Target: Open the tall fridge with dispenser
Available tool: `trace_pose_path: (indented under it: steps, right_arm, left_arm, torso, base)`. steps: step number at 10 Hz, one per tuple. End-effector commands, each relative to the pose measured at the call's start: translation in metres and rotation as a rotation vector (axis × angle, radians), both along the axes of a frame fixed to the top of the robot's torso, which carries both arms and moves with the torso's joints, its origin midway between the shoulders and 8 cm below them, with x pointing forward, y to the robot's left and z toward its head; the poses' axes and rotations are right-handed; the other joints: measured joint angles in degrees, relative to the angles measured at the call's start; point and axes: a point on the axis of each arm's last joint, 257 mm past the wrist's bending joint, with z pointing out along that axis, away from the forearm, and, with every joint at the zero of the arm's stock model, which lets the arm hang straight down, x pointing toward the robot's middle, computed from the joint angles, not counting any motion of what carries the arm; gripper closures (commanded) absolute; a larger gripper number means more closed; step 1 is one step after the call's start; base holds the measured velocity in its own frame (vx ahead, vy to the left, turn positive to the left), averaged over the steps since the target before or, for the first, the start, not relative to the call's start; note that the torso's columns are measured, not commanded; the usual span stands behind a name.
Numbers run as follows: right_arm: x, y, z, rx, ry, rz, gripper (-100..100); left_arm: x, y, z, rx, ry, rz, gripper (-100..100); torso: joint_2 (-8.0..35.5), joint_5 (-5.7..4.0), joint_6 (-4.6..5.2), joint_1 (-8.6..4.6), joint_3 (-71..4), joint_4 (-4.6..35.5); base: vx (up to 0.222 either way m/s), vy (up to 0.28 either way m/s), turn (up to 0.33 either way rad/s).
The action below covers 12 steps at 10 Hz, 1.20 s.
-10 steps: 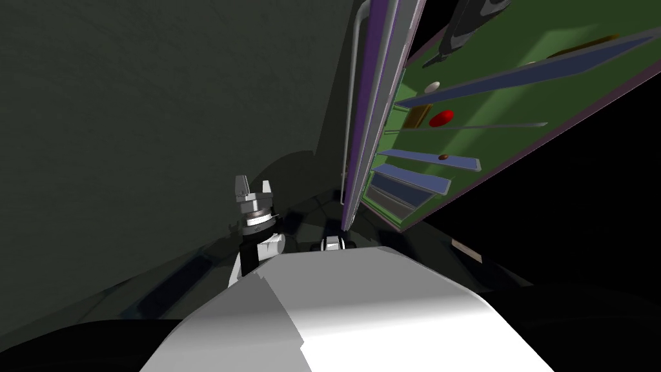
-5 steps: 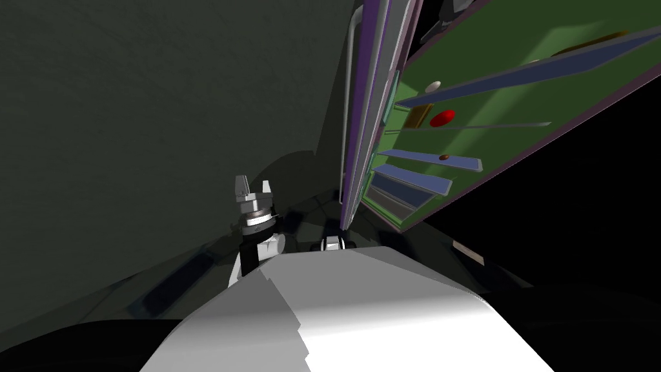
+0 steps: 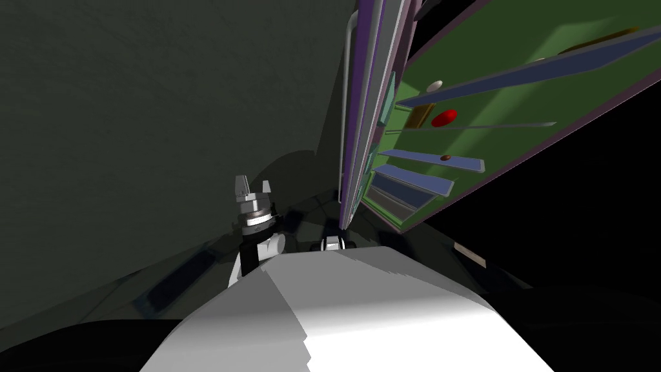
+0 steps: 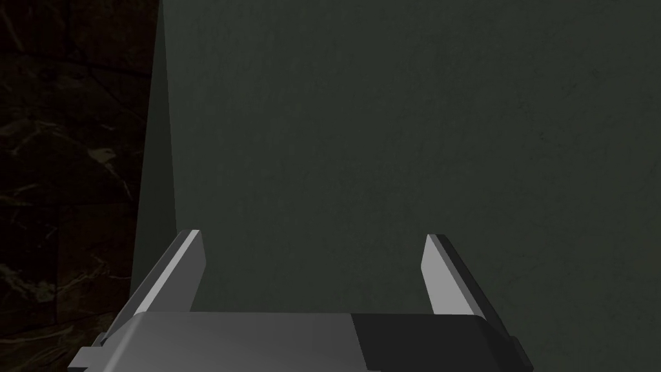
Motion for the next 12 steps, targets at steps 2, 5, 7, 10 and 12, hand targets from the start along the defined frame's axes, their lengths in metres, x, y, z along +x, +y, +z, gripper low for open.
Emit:
trace_pose_path:
  steps: [2,5,7,10,12]
  right_arm:
    - [-0.004,0.004,0.004,0.000,-0.002,-0.001,-100]
    - [-0.018,0.006,0.023,-0.002,-0.005,-0.030,-100]
    - [-0.027,0.008,0.035,-0.002,-0.005,-0.045,-100]
    - [-0.042,0.013,0.051,-0.001,-0.004,-0.064,-100]
    - [-0.052,0.016,0.060,0.000,-0.001,-0.074,-100]
  left_arm:
    - [0.000,0.000,0.000,0.000,0.000,0.000,0]
    - [0.000,0.000,0.000,0.000,0.000,0.000,0]
    - [0.000,0.000,0.000,0.000,0.000,0.000,0]
    - [0.000,0.000,0.000,0.000,0.000,0.000,0]
    - [0.000,0.000,0.000,0.000,0.000,0.000,0]
  torso:
    - [-0.22,0.01,0.00,-0.01,-0.13,-0.06]
    - [0.06,-0.02,0.00,-0.04,0.04,0.02]
    - [0.05,0.00,0.00,0.00,0.04,0.03]
    - [-0.01,0.01,0.00,0.00,-0.01,0.00]
    - [-0.03,0.00,0.00,0.01,-0.01,0.00]
  base:
    - [0.065,-0.016,0.027]
    - [0.025,-0.037,0.068]
    - [0.029,-0.042,0.074]
    - [0.024,-0.046,0.071]
    - [0.030,-0.043,0.071]
